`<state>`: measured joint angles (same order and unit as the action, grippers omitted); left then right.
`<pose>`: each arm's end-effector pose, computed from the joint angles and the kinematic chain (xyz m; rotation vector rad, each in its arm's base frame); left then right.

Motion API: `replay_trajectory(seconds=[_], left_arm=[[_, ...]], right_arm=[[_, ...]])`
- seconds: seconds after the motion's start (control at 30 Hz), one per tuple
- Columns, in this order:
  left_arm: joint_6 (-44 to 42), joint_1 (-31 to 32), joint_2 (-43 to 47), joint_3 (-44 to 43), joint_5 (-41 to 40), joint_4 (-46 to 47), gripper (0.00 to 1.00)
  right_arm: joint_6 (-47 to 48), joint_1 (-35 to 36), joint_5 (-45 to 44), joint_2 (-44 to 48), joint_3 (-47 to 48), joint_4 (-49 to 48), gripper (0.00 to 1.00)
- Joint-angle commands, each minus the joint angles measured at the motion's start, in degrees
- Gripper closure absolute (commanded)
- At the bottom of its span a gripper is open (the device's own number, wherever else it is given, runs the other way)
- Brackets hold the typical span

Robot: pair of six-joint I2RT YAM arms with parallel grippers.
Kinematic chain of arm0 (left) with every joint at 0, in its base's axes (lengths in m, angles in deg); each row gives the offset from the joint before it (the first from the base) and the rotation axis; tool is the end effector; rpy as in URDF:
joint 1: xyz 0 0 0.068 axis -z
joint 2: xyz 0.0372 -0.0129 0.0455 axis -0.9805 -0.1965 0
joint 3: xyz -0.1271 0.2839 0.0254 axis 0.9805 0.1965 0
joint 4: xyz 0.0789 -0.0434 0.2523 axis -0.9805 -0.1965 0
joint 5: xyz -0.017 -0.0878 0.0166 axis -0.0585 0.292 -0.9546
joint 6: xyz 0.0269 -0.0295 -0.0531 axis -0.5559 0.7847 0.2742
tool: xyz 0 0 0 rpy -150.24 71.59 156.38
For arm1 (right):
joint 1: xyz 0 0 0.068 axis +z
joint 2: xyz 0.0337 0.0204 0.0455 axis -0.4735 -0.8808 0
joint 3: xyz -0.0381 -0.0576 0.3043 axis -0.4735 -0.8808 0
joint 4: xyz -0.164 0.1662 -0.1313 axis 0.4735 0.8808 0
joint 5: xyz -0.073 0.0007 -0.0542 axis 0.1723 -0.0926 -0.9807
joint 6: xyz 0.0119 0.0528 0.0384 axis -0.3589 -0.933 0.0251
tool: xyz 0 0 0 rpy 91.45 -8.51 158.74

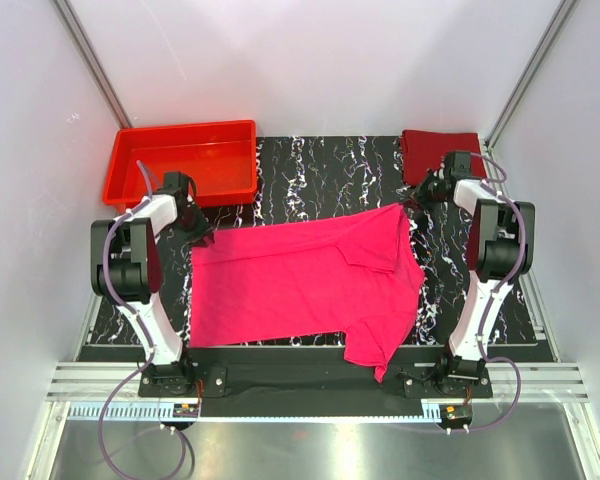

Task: Fold and stack the t-shirts
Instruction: Fold the tshirt

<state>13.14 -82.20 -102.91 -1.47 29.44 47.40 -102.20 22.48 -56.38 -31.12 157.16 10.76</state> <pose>0.3883 0.0181 0.1768 -0.7811 2.7289 -0.2601 0.4814 -0.0254 0.1768 0.6299 2.4468 0.7605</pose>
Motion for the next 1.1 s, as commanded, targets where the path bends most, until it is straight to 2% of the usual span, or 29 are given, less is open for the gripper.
replay_trajectory(seconds=[0.0,0.1,0.23,0.33,0.37,0.4,0.47,0.6,0.7,0.73,0.8,0.87,0.9,0.93,1.0,1.07], left_arm=[[-0.8,-0.6,-0.7,3.5,-4.3,-0.5,0.67],[-1.0,-0.6,-0.1,3.6,-3.6,-0.3,0.67],[-1.9,-0.6,2.1,3.4,-3.6,-0.3,0.67],[-2.3,-0.6,4.5,3.2,-3.7,-1.0,0.63],[-2.4,-0.6,5.3,3.2,-3.5,-1.2,0.57],[-2.6,-0.5,7.0,3.1,-3.3,-1.7,0.55],[-2.6,-0.5,8.9,3.1,-2.9,-2.4,0.48],[-2.9,0.2,15.5,3.5,-0.9,-3.7,0.44],[-4.0,1.9,20.1,5.6,4.4,-0.7,0.43],[-4.4,3.2,21.3,6.6,10.9,1.2,0.43],[-4.2,5.9,23.0,10.0,18.2,8.7,0.43],[-1.7,12.4,23.2,12.1,24.7,14.0,0.42],[-0.6,15.0,22.4,13.4,25.9,19.0,0.42],[1.6,20.3,21.5,13.7,26.8,21.1,0.42],[3.8,25.3,18.2,12.9,26.7,25.1,0.42],[7.3,31.6,15.6,12.1,25.3,27.8,0.47]], right_arm=[[0.7,-0.7,-7.1,3.9,-1.4,1.6,1.0],[1.7,-0.7,-8.9,4.5,-2.5,2.0,0.99],[4.1,-0.7,-9.1,2.3,1.1,7.1,0.97],[5.7,-0.7,-12.0,3.3,3.6,11.2,0.94],[6.1,-0.7,-13.1,3.7,5.3,14.7,0.93],[6.9,-0.7,-13.9,4.7,6.3,16.6,0.89],[7.6,-0.7,-17.1,5.6,9.2,22.8,0.67],[9.3,-0.5,-18.0,10.8,7.9,27.8,0.59],[11.1,0.2,-13.8,16.5,1.7,27.2,0.51],[11.4,0.4,-10.1,18.1,-2.9,25.2,0.48],[10.6,0.7,-3.4,21.7,-7.8,23.1,0.47],[9.4,0.9,0.1,23.7,-15.1,19.2,0.47],[8.1,1.1,1.4,25.5,-17.6,17.9,0.47],[7.7,1.2,3.6,26.2,-19.7,16.7,0.48],[7.9,1.7,5.2,27.3,-24.2,15.0,0.5],[8.2,1.7,6.4,27.2,-27.0,14.4,0.55]])
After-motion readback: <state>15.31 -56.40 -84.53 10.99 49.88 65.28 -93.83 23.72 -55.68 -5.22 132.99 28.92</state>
